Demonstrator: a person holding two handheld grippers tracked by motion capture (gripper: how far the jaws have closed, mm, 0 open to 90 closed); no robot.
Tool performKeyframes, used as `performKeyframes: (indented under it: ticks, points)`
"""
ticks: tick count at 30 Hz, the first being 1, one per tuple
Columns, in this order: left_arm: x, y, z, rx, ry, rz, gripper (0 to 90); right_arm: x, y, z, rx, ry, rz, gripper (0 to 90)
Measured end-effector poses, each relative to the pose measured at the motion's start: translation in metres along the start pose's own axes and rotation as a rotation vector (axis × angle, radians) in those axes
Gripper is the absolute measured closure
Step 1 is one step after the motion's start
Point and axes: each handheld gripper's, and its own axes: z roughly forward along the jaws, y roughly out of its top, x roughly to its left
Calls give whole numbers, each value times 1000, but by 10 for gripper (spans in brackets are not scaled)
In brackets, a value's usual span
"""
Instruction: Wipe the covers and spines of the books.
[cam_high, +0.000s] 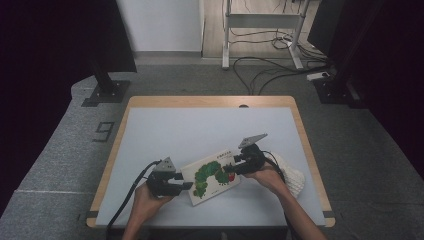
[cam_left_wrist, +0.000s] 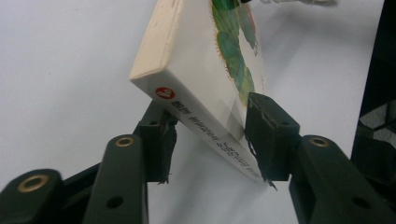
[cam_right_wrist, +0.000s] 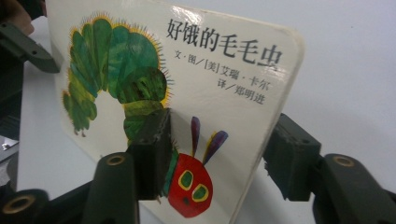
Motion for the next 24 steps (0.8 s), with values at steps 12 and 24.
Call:
performKeyframes:
  ticks: [12,24]
  points:
    - [-2,15,-15,1,51,33,697,6,5,-12,-51,-17,-35,515]
    - [3,27,-24,-7,151,77,690,16,14,-13,-102,-98,-105,519]
